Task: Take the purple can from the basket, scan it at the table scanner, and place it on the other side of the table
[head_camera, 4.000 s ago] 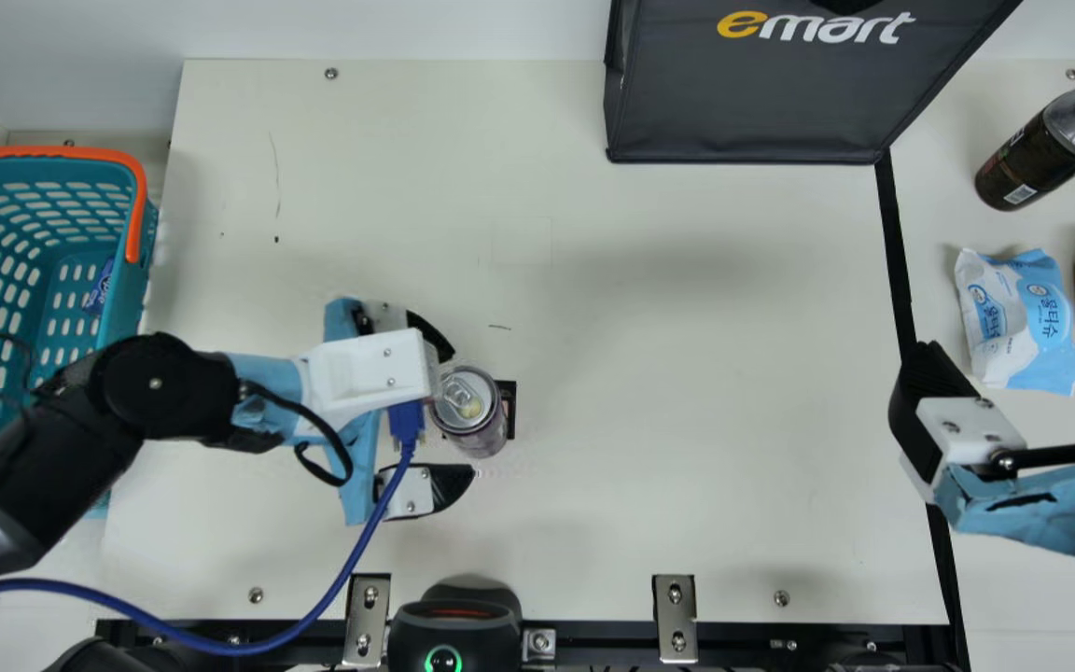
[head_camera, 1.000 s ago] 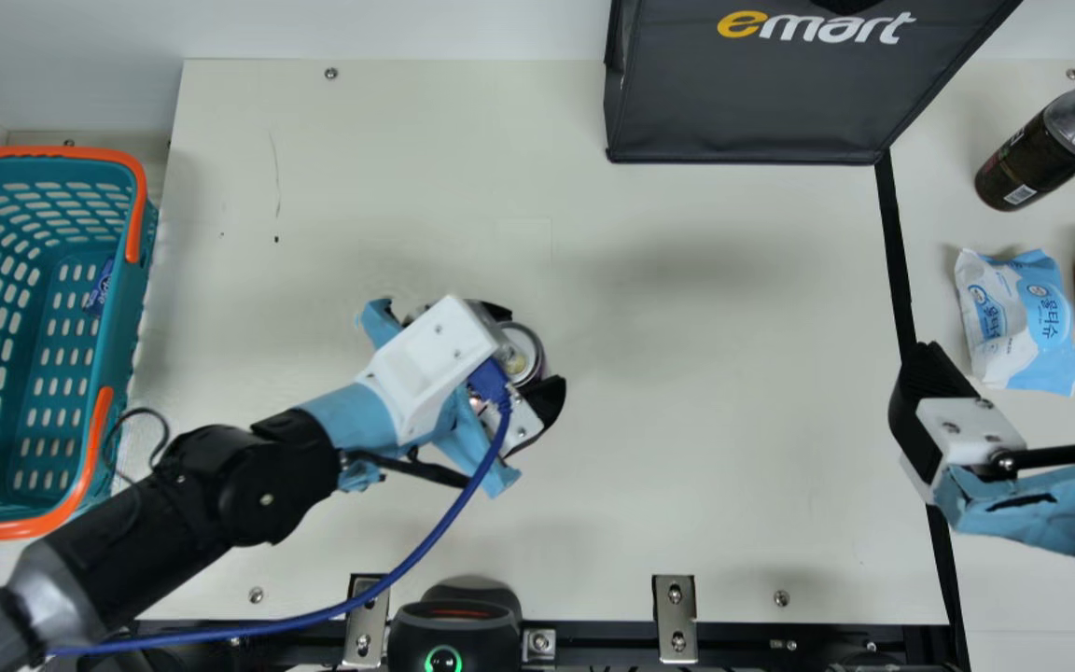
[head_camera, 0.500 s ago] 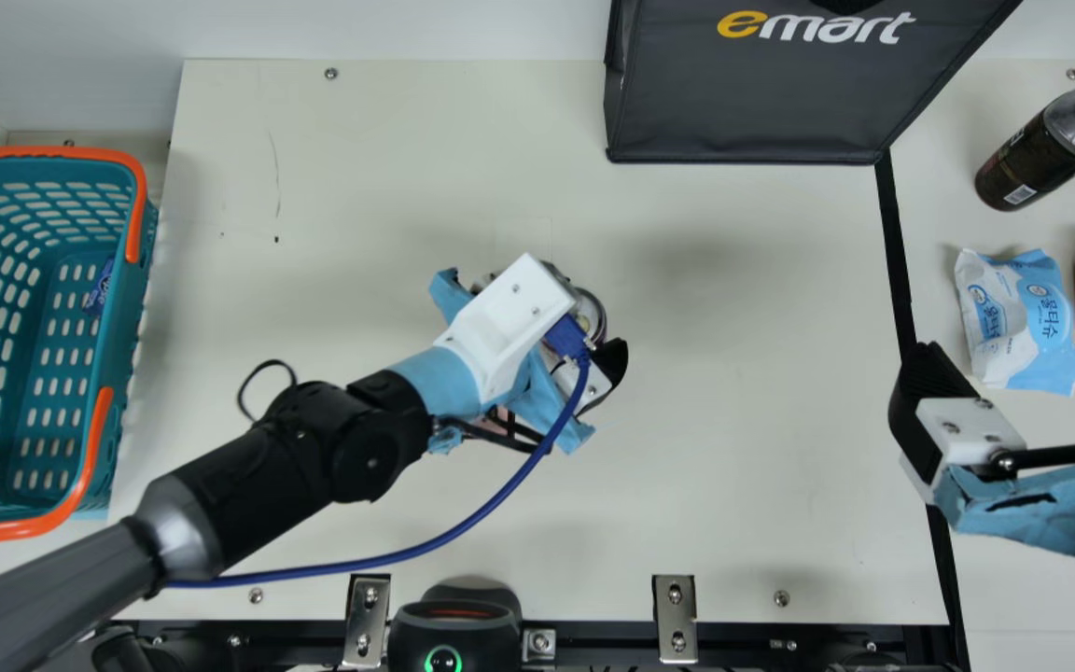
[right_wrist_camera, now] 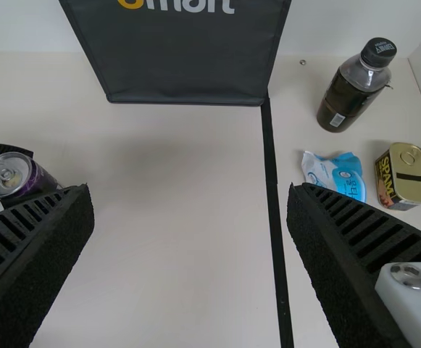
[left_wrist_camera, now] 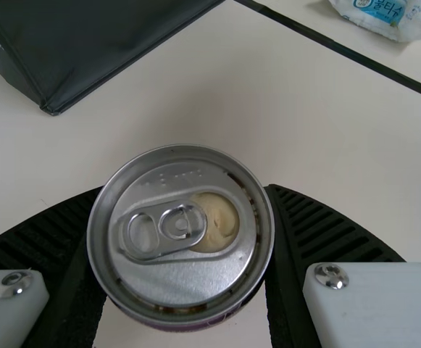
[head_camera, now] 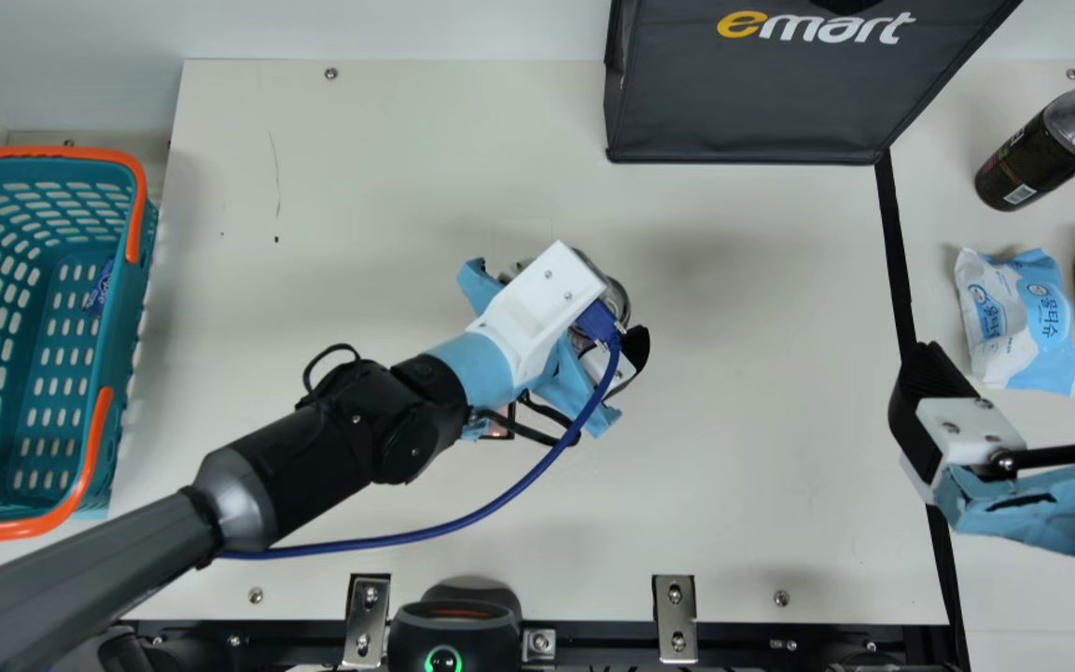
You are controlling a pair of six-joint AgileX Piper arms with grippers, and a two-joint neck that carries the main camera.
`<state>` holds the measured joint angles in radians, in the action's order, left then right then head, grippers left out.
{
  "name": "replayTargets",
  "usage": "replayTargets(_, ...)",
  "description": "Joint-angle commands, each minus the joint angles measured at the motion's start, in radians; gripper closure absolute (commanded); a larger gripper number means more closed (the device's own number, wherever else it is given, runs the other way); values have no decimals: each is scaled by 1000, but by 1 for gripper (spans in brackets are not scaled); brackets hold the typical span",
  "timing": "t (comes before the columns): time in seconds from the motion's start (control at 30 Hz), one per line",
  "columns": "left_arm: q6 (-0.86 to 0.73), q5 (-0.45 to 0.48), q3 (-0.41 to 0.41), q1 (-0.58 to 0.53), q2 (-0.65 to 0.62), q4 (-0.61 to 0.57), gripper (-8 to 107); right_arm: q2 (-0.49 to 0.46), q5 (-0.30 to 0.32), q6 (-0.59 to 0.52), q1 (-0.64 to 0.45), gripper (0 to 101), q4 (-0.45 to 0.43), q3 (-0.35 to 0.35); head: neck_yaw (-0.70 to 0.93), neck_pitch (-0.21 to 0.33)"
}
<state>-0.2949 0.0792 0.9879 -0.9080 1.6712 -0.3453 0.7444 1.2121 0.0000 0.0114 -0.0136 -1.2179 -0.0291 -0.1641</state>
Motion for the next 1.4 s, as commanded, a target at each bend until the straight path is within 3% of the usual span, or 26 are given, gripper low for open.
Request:
replayTargets(0.0,39,7,4,0,4,38,70,0,0,0,0,6,0,0,2,26)
replayTargets(0.6,303,31,23,-16,-15,264,10,0,-1,0,0,6,0,0,2,26)
replayTargets(0.93,393,57,0,-28,-84,318,9,0,-1,0,0,6,0,0,2,26)
replayTargets(1.37,357,181,-83,57,-351,248,9,0,-1,0,0,6,0,0,2,26)
